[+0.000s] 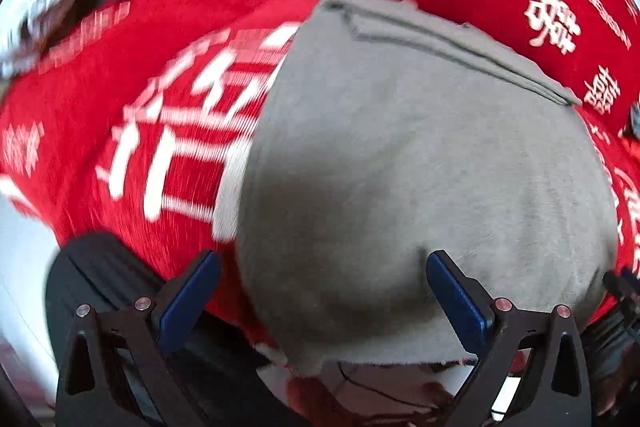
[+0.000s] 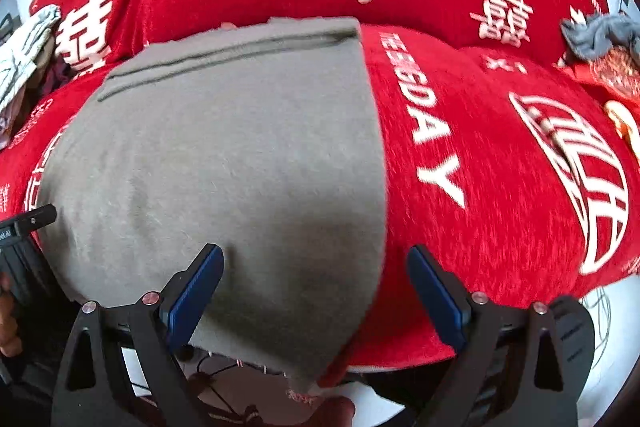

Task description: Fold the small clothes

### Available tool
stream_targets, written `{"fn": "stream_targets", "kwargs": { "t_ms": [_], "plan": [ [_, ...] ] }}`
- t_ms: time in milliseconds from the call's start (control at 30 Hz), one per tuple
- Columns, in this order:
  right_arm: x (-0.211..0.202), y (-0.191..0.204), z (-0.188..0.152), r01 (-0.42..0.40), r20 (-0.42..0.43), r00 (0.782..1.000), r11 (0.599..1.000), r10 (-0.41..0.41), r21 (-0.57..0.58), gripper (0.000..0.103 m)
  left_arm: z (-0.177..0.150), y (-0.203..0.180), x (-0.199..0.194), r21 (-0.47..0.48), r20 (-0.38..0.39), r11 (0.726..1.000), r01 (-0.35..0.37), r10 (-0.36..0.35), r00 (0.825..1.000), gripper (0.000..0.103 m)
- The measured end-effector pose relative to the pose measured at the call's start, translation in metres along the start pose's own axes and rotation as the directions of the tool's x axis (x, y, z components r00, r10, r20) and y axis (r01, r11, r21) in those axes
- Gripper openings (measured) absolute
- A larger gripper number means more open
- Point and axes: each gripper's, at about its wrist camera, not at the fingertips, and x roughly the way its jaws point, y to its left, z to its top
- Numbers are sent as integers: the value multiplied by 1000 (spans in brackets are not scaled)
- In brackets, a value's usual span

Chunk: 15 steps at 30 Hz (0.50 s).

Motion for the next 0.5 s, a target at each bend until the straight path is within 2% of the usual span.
{"fn": "stream_targets", "kwargs": {
  "t_ms": [67,167,233,300,367,400,433,467,500],
  "plan": [
    [4,-2,-4,-12,-26,1000,1000,13,5,94,-4,7,6,-32,-38,999,26,-27,999,103],
    [13,0,-8,-36,-73,997,999,36,6,94,-13,-7,15,30,-110,996,78,-75,991,103],
    [17,3,-11,-46,-91,995,999,46,2,95,-17,-21,21,99,-126,994,48,-35,991,103],
    [18,6,-13,-47,-90,995,999,46,-8,95,-17,-26,20,116,-117,992,48,-34,993,103],
    [17,7,-14,-62,-82,995,998,61,-11,90,-17,-24,18,104,-109,992,72,-61,992,94],
    [16,9,-15,-62,-79,995,998,60,-17,85,-17,-22,14,97,-98,992,80,-70,993,83],
    [14,12,-15,-50,-73,996,998,48,-34,69,-17,-20,10,94,-89,992,84,-76,993,76],
    [12,14,-15,-35,-64,997,998,32,-55,54,-18,-19,5,94,-73,992,88,-81,994,61],
    [9,18,-14,-33,-59,998,996,29,-82,44,-19,-18,1,98,-61,991,90,-84,995,46]
  ]
}}
